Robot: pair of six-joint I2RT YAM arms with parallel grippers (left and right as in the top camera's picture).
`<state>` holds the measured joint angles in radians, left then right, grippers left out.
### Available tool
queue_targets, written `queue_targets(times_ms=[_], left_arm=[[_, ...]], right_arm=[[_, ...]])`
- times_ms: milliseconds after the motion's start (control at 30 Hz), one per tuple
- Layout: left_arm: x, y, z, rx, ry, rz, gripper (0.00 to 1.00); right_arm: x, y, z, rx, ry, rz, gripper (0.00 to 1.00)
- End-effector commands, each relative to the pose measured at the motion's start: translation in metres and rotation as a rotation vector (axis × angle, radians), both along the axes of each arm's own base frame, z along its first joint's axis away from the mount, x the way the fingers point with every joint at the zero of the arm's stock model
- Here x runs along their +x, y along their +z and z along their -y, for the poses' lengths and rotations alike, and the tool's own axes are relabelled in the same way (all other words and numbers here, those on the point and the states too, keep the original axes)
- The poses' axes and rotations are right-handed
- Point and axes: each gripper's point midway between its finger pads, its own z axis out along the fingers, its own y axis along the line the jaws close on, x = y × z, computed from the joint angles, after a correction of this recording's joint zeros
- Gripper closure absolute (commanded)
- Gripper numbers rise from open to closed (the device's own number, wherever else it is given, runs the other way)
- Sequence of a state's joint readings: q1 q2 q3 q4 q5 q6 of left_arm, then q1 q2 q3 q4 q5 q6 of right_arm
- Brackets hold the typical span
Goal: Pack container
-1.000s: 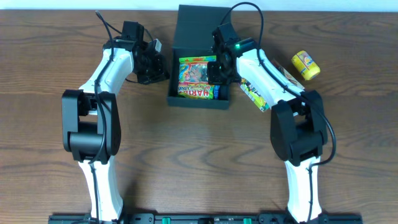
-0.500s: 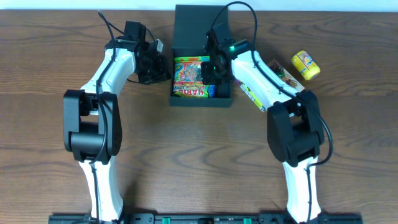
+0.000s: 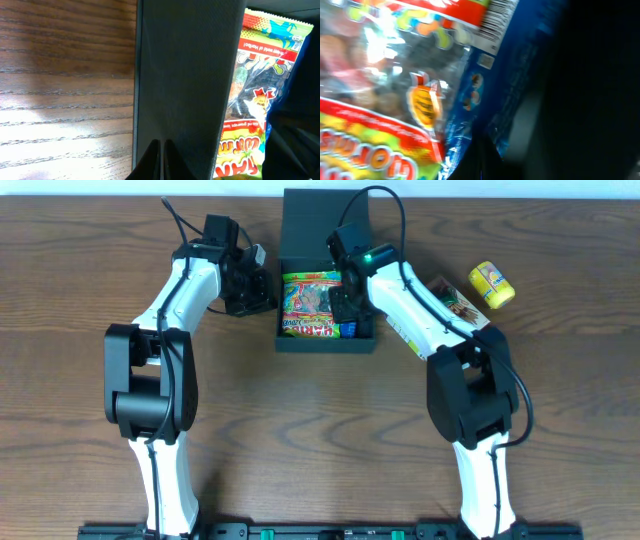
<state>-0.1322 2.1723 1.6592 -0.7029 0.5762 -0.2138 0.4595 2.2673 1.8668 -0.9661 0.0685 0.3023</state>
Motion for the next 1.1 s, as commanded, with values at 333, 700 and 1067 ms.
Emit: queue_targets(times_ms=[333, 700, 1067], left_arm=[[-0.006, -0.006, 0.009, -0.023, -0.01, -0.035, 0.94], [-0.005, -0.007, 0.005, -0.021, -0.002, -0.034, 0.94], [-0.004, -0.007, 0.002, -0.021, 0.006, -0.035, 0.94]], right_arm=[[0.024, 0.038, -0.011, 0.013, 0.037, 0.08, 0.99], [0.024, 0.04, -0.034, 0.118, 0.091, 0.047, 0.99], [0.006, -0.031, -0.039, 0.11, 0.1, -0.113, 0.99]])
